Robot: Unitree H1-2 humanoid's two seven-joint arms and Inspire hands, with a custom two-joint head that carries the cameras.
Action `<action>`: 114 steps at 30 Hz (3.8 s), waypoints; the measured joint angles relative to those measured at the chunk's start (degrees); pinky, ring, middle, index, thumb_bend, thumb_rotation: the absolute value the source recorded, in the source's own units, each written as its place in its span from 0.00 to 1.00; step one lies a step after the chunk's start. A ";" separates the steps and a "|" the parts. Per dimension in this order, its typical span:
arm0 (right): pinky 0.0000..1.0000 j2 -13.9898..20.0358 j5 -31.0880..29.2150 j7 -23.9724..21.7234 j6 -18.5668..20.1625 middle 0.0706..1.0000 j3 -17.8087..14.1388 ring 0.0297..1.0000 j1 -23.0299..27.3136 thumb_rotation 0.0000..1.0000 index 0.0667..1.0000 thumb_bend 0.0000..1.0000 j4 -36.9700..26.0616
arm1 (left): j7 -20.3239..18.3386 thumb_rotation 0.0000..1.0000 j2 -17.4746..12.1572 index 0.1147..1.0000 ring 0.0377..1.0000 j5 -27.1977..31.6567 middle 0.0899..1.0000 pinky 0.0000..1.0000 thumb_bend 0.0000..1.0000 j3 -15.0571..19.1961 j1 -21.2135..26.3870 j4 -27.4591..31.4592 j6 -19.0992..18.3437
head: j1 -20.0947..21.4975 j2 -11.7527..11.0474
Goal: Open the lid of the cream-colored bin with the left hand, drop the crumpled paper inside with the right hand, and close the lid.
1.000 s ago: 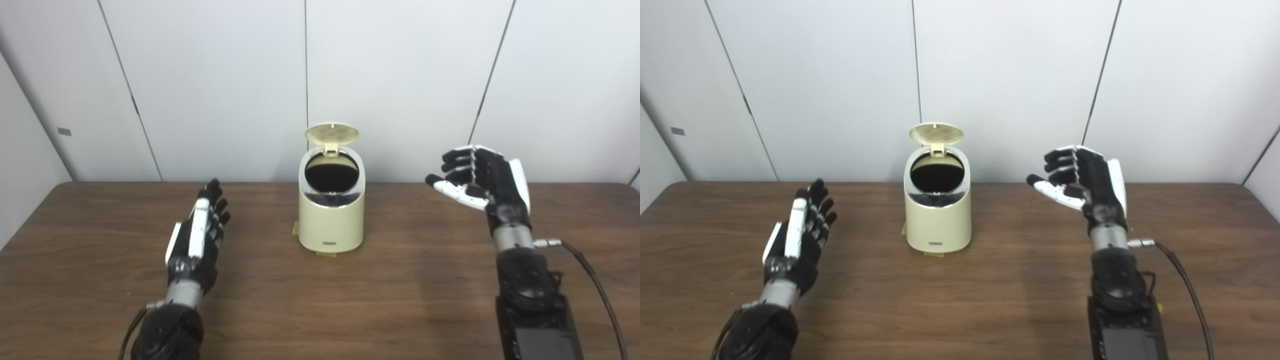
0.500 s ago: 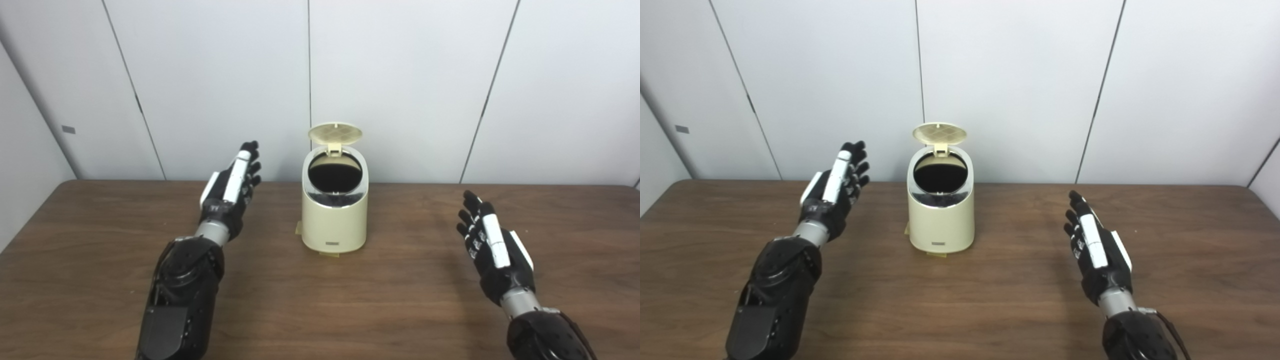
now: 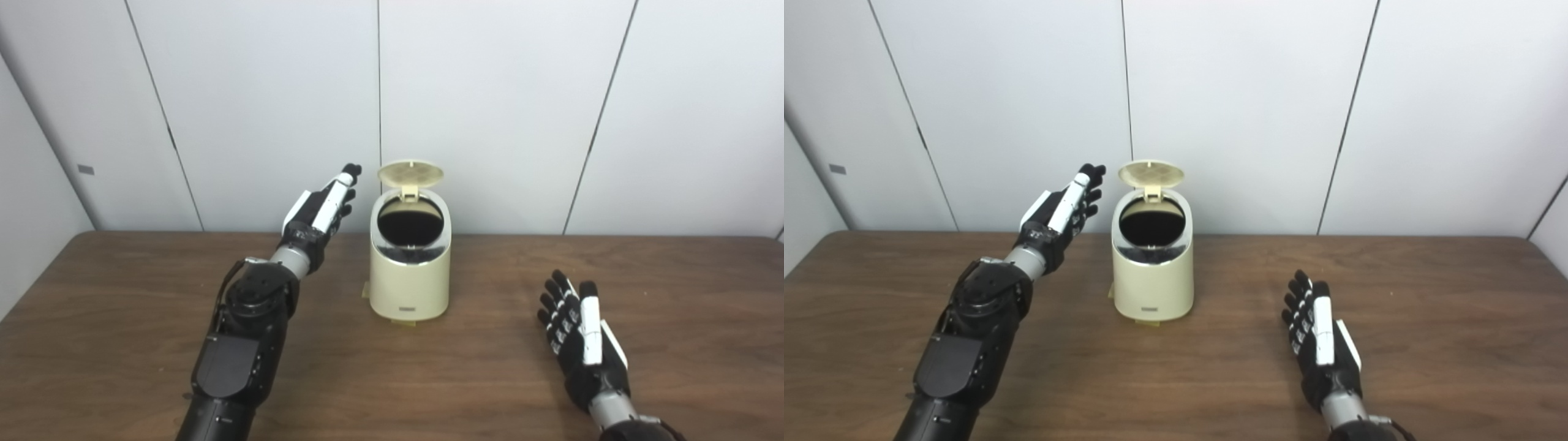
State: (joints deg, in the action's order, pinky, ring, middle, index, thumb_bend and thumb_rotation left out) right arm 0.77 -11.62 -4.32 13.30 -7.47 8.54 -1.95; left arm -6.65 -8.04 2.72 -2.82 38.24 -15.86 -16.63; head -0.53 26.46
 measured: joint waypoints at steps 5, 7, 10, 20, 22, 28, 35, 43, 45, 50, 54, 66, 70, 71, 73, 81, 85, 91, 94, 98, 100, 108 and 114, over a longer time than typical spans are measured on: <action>1.00 0.33 1.19 0.43 -1.30 1.00 0.27 1.00 -0.05 1.00 0.98 0.65 0.64 | 0.09 0.97 0.19 0.92 1.00 -1.84 0.98 1.00 0.59 -0.36 0.63 0.01 0.48 | 0.18 -0.44; 1.00 0.45 1.94 0.70 -1.89 1.00 0.50 1.00 -0.10 1.00 0.98 0.65 0.91 | 0.10 0.98 0.36 0.92 1.00 -2.53 0.98 1.00 0.59 -0.35 0.67 0.01 0.48 | 0.26 -0.53; 1.00 0.86 3.30 1.13 -2.97 1.00 1.11 1.00 -0.01 1.00 0.98 0.66 1.66 | 0.04 0.98 0.53 0.90 0.99 -2.89 0.96 1.00 0.56 -0.42 0.69 0.01 0.58 | 0.35 -0.53; 1.00 0.92 5.08 3.36 -4.34 1.00 2.21 1.00 1.55 1.00 1.00 0.63 4.03 | -0.08 1.00 -2.37 0.74 1.00 -14.92 0.91 1.00 0.54 -7.78 0.90 3.70 5.54 | 1.58 0.44; 1.00 0.90 5.47 3.86 -4.21 1.00 2.41 1.00 1.63 1.00 1.00 0.63 4.05 | -0.18 1.00 -2.97 0.73 1.00 -16.82 0.92 1.00 0.54 -8.45 0.90 4.61 6.26 | 1.67 0.53; 1.00 0.87 6.61 5.11 -4.18 1.00 2.88 1.00 1.99 1.00 1.00 0.64 4.31 | -2.45 1.00 -5.52 0.67 1.00 -21.69 0.95 0.95 0.57 -12.19 0.90 5.08 9.12 | 2.72 1.58; 1.00 0.85 7.69 6.35 -3.19 1.00 3.44 1.00 2.45 1.00 1.00 0.63 4.38 | -2.12 1.00 -9.13 0.58 0.96 -33.27 0.91 0.85 0.60 -17.06 0.90 8.03 15.67 | 2.81 2.63; 1.00 0.16 8.16 7.00 -2.04 1.00 3.70 1.00 2.45 1.00 1.00 0.63 3.49 | -1.70 1.00 -11.60 0.60 0.96 -46.34 0.90 0.88 0.62 -20.51 0.90 9.24 21.36 | 3.34 3.95; 1.00 0.18 8.39 7.06 -1.49 1.00 3.84 1.00 2.45 1.00 1.00 0.64 2.99 | -1.70 1.00 -11.93 0.60 0.96 -48.64 0.89 0.88 0.61 -21.25 0.90 9.24 22.54 | 3.25 4.48; 1.00 0.18 8.62 7.16 0.30 1.00 4.16 1.00 2.43 1.00 1.00 0.64 1.85 | -1.64 1.00 -12.27 0.59 0.96 -53.28 0.89 0.95 0.58 -21.84 0.87 9.22 24.01 | 2.99 5.45; 1.00 0.18 8.59 7.06 0.96 1.00 4.27 1.00 2.29 1.00 1.00 0.64 1.18 | -1.02 1.00 -12.26 0.60 0.97 -55.41 0.90 0.96 0.57 -21.97 0.85 7.95 24.93 | 2.55 5.97; 1.00 1.34 8.18 6.15 2.34 0.99 3.67 1.00 0.56 1.00 1.00 0.66 -1.39 | 4.03 0.98 -11.53 0.63 0.96 -57.42 0.90 0.94 0.55 -22.21 -0.09 4.84 25.42 | 1.85 7.73; 1.00 1.89 8.03 6.13 2.96 0.98 3.28 1.00 0.54 1.00 1.00 0.66 -1.61 | 4.34 1.00 -11.39 0.63 0.98 -57.73 0.91 0.96 0.55 -22.32 -0.20 4.55 25.39 | 1.67 8.17; 1.00 1.89 8.03 6.13 3.06 0.98 3.27 1.00 0.54 1.00 1.00 0.67 -1.67 | 4.24 1.00 -11.39 0.63 0.98 -57.85 0.91 0.97 0.55 -22.39 -0.21 4.56 25.36 | 1.67 8.17; 1.00 1.89 8.08 6.14 3.38 0.98 3.30 1.00 0.44 1.00 1.00 0.67 -2.02 | 4.19 1.00 -11.40 0.63 0.98 -58.79 0.91 0.97 0.55 -22.64 -0.22 4.65 25.26 | 1.67 8.43; 1.00 2.30 8.49 6.00 5.88 0.98 3.49 1.00 -0.57 1.00 1.00 0.68 -4.86 | 3.66 1.00 -11.68 0.66 1.00 -61.98 0.93 0.99 0.57 -24.10 -0.21 5.84 24.86 | 1.85 9.58; 1.00 3.24 8.27 5.68 7.32 0.98 3.31 1.00 -0.28 1.00 1.00 0.69 -5.50 | 3.40 0.99 -11.83 0.65 0.99 -62.78 0.93 0.98 0.58 -24.61 -0.23 6.16 24.74 | 1.85 10.19; 1.00 3.94 7.32 5.35 8.67 0.99 2.67 1.00 1.30 1.00 1.00 0.67 -5.51 | 2.31 1.00 -11.54 0.65 0.96 -61.98 0.91 0.93 0.57 -24.37 -0.58 6.84 23.99 | 1.67 10.46; 1.00 3.99 7.32 4.87 8.67 0.99 2.74 1.00 2.27 1.00 1.00 0.67 -5.49 | -0.16 1.00 -9.67 0.65 0.93 -55.44 0.88 0.88 0.54 -20.81 -2.87 8.57 22.11 | 1.41 10.46; 1.00 4.11 7.28 4.68 8.68 0.98 2.67 1.00 2.51 1.00 1.00 0.66 -5.47 | -3.07 0.98 -3.74 0.71 0.87 -40.78 0.83 0.79 0.54 -12.30 -7.29 12.92 16.45 | 1.49 10.28; 1.00 4.09 7.20 4.62 8.67 0.98 2.68 1.00 2.48 1.00 1.00 0.65 -5.50 | -4.36 0.95 -1.00 0.75 0.86 -33.63 0.83 0.81 0.48 -7.92 -7.93 14.63 12.31 | 1.49 10.28; 0.98 4.21 5.69 4.12 8.47 0.99 1.45 1.00 2.26 1.00 1.00 0.65 -5.54 | -4.38 0.92 3.32 0.89 0.88 -20.88 0.87 0.83 0.45 -0.41 -13.44 22.83 2.61 | 1.23 10.46; 1.00 4.22 4.73 3.73 8.42 0.99 1.05 1.00 2.36 0.99 1.00 0.65 -5.56 | -0.38 0.91 5.78 0.93 0.88 -16.10 0.89 0.85 0.46 3.69 -19.48 26.68 2.25 | 0.88 10.55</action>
State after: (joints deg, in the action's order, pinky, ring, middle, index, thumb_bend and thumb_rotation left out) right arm 4.99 -6.89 -0.60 21.72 -6.42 10.90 -7.51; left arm -7.03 -2.27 -13.38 0.87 18.76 10.82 -14.38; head 0.35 37.00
